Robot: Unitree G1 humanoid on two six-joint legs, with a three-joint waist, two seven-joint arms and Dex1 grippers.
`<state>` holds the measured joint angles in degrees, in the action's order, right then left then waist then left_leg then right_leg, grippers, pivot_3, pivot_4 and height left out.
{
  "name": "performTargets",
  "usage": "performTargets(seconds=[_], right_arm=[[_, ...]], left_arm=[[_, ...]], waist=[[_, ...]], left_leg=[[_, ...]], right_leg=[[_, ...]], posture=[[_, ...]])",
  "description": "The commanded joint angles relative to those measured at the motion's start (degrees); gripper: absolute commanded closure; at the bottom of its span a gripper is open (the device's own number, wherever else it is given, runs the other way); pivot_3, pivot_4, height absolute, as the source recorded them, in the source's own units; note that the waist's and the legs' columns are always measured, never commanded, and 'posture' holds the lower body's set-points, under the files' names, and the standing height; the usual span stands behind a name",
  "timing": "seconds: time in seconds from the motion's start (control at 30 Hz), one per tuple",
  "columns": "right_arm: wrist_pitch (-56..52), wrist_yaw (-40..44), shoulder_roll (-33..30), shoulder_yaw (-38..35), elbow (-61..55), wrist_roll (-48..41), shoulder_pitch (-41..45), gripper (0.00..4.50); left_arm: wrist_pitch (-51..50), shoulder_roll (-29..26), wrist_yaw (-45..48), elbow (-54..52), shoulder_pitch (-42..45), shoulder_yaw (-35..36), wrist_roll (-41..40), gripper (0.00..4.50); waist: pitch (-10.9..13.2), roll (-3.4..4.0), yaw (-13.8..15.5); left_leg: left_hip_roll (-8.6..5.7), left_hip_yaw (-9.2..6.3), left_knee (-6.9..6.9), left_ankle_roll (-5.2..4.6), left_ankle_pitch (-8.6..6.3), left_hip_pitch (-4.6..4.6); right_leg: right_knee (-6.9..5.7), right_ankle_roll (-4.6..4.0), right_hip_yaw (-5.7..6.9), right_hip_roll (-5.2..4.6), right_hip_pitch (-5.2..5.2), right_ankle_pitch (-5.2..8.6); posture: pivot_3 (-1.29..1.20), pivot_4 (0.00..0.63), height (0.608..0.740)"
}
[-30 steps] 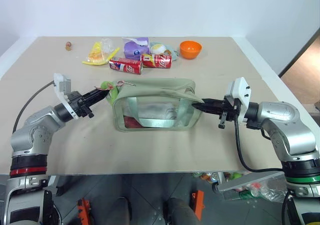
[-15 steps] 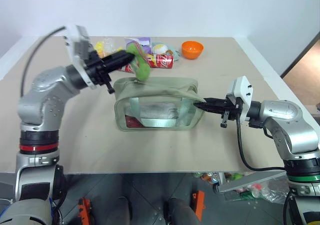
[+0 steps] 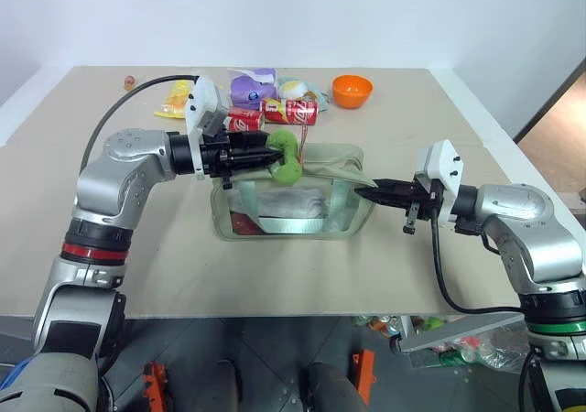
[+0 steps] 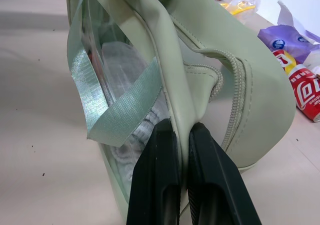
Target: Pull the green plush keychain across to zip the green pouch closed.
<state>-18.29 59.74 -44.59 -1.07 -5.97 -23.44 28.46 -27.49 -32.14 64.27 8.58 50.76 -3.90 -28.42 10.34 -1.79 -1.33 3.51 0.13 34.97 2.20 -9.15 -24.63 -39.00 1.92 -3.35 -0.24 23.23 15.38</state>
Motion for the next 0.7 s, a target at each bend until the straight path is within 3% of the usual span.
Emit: performTargets(seconds=[0.03,0.1,0.2,0.37,0.53,0.7], right_arm=[[0.4,-0.5,-0.3,-2.0,-1.8,-0.3,-0.2,4.5],[0.5,-0.6,-0.2,-1.9,-1.8,-0.3,-0.3,4.5],[0.5,-0.5,-0.2,-1.9,-1.6,-0.3,-0.3,4.5],[1.1,0.0,-0.1,-1.6,-0.8,-0.1,-0.1,4.5],[1.5,0.7,0.2,-1.0,0.3,0.1,0.5,4.5],[1.9,1.3,0.5,-0.4,1.7,0.5,1.9,4.5]], left_arm=[[-0.5,-2.0,0.7,-1.8,2.6,2.6,-0.6,1.54],[-1.5,-4.1,1.1,-3.8,2.4,3.7,-1.1,0.8],[-5.5,-8.3,1.9,-9.0,-0.3,6.5,-4.3,0.8],[-12.9,-13.5,-4.0,-22.1,-14.6,15.2,-9.2,0.8],[-11.1,-7.5,-15.7,-30.0,-29.7,19.3,-7.5,0.8],[-7.0,-1.8,-21.9,-30.2,-33.2,17.4,-5.0,0.8]], waist=[[0.0,0.0,0.0],[0.0,0.01,0.0],[0.0,0.02,-0.2],[0.0,0.06,-0.7],[0.0,0.04,-0.4],[0.0,0.04,-0.3]], left_leg=[[0.0,0.0,0.0,0.0,0.0,0.0],[0.0,0.0,0.0,0.0,0.0,0.0],[0.02,0.0,-0.01,0.0,0.0,-0.01],[0.03,0.05,-0.09,0.0,-0.03,0.05],[0.02,0.0,0.02,0.01,-0.02,0.07],[0.05,-0.01,0.33,0.01,-0.02,0.07]], right_leg=[[0.0,0.0,0.0,0.0,0.0,0.0],[0.0,0.0,0.0,0.0,0.01,0.0],[-0.02,0.0,-0.01,0.02,0.03,0.01],[-0.02,0.04,-0.08,-0.04,0.01,0.1],[-0.04,0.04,-0.01,-0.1,-0.1,0.07],[-0.04,0.05,-0.03,-0.02,-0.15,-0.15]], posture=[[0.0,0.15,0.74],[0.0,0.15,0.74],[0.0,0.15,0.74],[0.0,0.15,0.74],[0.0,0.15,0.74],[0.0,0.15,0.74]])
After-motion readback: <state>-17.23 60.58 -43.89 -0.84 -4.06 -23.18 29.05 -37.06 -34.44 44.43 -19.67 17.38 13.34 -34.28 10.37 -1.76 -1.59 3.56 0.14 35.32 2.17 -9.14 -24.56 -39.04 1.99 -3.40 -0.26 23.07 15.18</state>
